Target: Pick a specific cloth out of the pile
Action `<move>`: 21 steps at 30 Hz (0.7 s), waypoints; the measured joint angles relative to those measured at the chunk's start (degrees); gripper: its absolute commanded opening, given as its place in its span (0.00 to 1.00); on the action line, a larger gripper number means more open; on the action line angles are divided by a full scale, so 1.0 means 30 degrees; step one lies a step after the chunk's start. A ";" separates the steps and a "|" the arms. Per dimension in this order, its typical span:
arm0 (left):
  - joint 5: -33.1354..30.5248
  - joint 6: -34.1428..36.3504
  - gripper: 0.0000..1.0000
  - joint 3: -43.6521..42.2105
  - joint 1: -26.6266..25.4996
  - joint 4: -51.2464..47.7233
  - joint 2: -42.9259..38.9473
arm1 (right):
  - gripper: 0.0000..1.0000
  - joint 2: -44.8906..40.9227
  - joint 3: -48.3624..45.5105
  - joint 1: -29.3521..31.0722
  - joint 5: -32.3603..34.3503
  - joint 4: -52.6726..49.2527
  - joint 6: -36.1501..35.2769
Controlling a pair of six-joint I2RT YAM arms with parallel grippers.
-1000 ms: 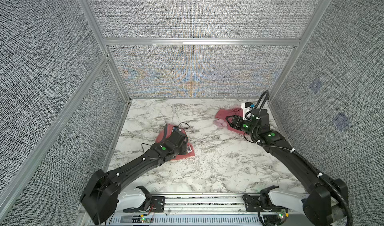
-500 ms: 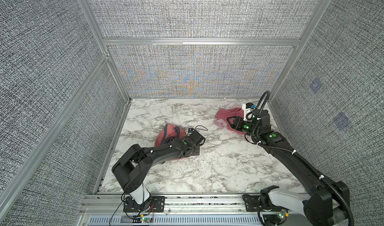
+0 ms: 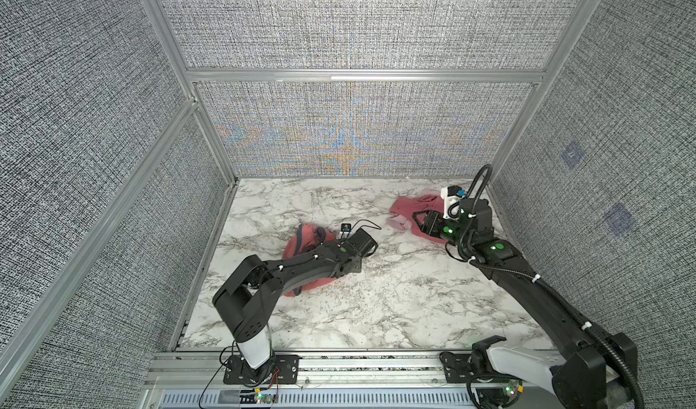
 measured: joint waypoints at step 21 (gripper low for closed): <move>0.1297 0.2616 0.00 -0.6535 1.0673 0.3504 -0.7599 | 0.55 0.1851 0.0743 0.0000 -0.0379 0.0583 0.0182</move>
